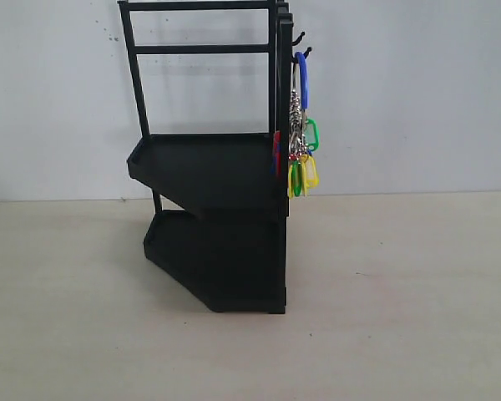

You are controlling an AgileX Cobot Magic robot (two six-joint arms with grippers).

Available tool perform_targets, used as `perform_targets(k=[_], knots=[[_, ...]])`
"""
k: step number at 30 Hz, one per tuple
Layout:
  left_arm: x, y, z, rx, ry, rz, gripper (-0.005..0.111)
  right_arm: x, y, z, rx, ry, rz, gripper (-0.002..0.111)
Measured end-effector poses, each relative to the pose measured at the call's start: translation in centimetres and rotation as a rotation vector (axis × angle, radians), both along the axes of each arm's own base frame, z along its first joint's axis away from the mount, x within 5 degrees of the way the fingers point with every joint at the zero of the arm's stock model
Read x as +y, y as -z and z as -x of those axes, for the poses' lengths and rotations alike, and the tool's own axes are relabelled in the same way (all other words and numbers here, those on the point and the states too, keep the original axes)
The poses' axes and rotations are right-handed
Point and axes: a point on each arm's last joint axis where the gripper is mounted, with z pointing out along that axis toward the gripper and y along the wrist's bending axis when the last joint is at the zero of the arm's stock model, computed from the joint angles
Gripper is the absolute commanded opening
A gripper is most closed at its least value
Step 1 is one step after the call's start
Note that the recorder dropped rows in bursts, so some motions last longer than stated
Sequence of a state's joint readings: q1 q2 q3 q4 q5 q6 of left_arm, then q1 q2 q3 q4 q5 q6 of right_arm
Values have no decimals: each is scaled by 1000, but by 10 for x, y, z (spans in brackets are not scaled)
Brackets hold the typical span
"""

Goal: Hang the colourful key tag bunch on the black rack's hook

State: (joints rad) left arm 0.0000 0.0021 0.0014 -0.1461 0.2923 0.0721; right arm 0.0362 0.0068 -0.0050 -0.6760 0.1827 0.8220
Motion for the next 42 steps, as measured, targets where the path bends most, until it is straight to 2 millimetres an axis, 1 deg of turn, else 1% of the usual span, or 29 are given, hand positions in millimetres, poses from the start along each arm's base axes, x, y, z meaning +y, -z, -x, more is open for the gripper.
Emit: perform_targets(k=[11, 16, 24, 27, 34, 42], knots=[[0, 0, 0, 0, 0, 0, 4, -1, 2, 0, 13, 8, -8, 0], [0, 0, 0, 0, 0, 0, 4, 2, 4, 0, 29, -16, -41, 0], [0, 0, 0, 0, 0, 0, 4, 10, 6, 0, 58, -110, 49, 0], [0, 0, 0, 0, 0, 0, 4, 10, 8, 0, 73, -119, 54, 0], [0, 0, 0, 0, 0, 0, 4, 11, 17, 2, 175, -128, 70, 0], [0, 0, 0, 0, 0, 0, 4, 11, 19, 2, 193, -137, 124, 0]])
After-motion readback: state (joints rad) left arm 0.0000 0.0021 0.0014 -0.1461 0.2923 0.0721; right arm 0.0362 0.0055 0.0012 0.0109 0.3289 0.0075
